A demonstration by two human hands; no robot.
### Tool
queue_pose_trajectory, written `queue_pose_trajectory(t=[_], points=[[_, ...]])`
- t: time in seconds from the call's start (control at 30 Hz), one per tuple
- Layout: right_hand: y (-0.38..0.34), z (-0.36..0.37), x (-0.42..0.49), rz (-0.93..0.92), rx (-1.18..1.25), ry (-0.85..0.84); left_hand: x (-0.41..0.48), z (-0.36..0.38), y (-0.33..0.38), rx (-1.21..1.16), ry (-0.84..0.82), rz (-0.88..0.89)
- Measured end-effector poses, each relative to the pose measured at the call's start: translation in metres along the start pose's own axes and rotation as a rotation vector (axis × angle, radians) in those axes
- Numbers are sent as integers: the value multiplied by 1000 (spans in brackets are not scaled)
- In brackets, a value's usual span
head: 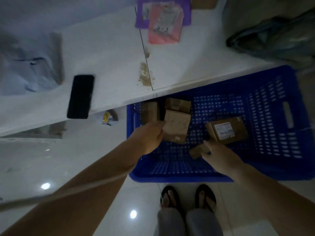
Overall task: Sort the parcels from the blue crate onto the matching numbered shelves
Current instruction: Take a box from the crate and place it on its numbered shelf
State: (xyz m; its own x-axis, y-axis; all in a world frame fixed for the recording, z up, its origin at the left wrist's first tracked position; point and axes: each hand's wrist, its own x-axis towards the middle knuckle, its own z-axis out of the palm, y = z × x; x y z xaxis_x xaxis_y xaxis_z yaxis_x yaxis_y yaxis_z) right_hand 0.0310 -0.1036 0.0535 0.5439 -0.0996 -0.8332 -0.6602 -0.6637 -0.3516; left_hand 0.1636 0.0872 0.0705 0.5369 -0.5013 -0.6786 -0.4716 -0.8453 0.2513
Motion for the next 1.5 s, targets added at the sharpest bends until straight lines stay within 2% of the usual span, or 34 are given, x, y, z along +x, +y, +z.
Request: queue_pose_trajectory(t=[0.1,0.23,0.33,0.5,0.63,0.73,0.87,1.03,1.2,1.3,1.37,1.43,1.5], points=[[28,33,75,19,73,-23,67,64,-6,-237,-11,-90],[48,61,163,80,137,-115,152,129,-30,-494,21,-352],[53,83,224,141,271,-110,199,167,-46,-631,11,-491],[41,116,294,345,755,-88,241,212,-50,-1149,-15,-497],[46,131,294,381,889,-46,232,225,-58,-1207,-38,-540],[52,122,259,368,1015,-45,202,206,-57,-1233,-139,-612],[43,83,189,352,1266,-181,146,162,-32,-1397,-170,-648],[13,31,78,362,1372,-41,59,87,20,-1485,-132,-643],[-3,-38,-48,229,1347,14,-38,10,73,-1411,-145,-472],[-16,-78,-127,81,1255,92,-98,-32,114,-1318,-5,-311],[-23,-100,-184,-47,1110,160,-145,-56,140,-1270,105,-205],[-28,-121,-242,-135,981,193,-194,-77,164,-1301,159,-84],[-29,-148,-296,-187,961,228,-242,-95,186,-1339,206,50]])
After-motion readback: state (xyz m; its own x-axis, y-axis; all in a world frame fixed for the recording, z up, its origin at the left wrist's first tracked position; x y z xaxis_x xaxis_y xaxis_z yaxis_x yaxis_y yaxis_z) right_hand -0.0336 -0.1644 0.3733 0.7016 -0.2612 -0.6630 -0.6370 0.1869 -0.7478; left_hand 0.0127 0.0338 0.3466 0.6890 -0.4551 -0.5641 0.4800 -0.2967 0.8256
